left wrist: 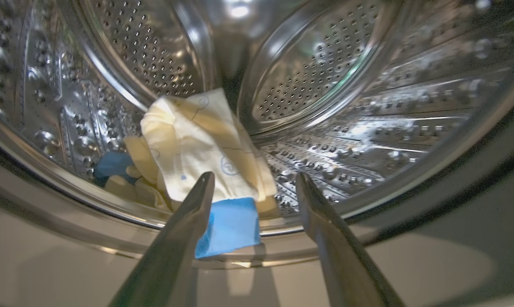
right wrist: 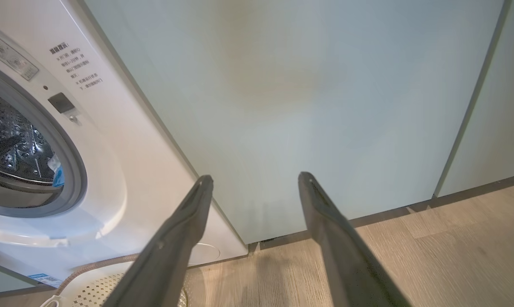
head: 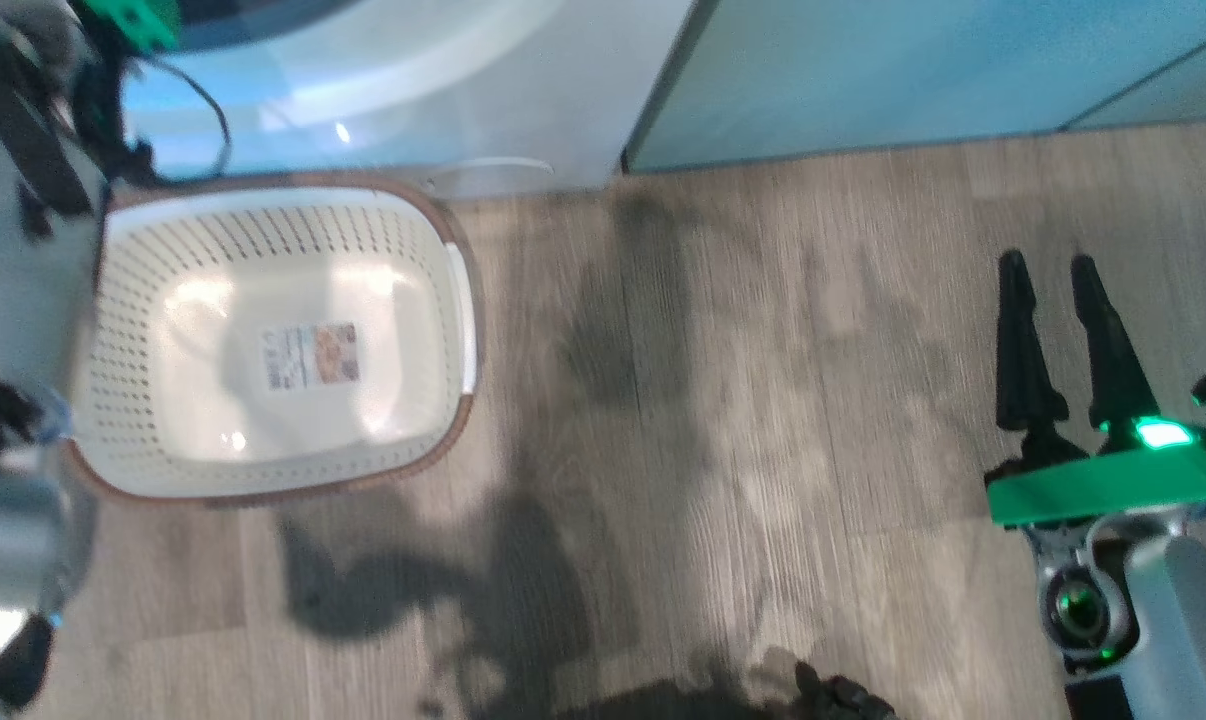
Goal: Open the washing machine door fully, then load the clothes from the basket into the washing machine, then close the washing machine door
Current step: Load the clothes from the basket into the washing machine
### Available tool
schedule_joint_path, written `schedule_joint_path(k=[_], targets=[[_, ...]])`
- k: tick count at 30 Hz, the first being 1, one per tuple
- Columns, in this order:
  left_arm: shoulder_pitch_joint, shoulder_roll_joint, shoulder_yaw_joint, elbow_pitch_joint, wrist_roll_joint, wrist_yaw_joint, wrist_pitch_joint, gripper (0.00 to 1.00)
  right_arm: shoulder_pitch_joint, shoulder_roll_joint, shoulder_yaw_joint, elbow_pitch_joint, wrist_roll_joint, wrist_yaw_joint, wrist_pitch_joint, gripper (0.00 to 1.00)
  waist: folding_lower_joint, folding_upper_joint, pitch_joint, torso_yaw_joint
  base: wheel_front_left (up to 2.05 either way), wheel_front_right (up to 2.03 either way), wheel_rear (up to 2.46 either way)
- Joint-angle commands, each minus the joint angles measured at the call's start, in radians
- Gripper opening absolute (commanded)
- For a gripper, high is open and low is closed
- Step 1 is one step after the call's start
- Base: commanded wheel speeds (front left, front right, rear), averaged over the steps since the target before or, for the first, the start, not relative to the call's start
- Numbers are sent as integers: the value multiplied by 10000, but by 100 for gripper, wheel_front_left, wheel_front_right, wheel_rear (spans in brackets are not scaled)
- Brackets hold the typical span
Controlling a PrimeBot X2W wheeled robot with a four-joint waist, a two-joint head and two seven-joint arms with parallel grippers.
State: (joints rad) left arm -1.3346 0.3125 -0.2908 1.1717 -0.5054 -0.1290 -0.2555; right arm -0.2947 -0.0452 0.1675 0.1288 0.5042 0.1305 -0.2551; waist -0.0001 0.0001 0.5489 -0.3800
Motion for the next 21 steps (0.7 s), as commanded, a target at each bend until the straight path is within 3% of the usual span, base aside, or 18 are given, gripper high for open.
schedule_joint_path(k=[1, 21], targets=[[178, 354, 176, -574, 7, 27, -58, 100, 286, -51, 27, -230, -108, 2, -67, 100, 1, -1, -574, 223, 0, 0, 0], [7287, -256, 1906, -5598, 312, 656, -62, 100, 1606, -298, -409, -133, -603, 2, -67, 100, 1, -1, -3247, 1198, 0, 0, 0]])
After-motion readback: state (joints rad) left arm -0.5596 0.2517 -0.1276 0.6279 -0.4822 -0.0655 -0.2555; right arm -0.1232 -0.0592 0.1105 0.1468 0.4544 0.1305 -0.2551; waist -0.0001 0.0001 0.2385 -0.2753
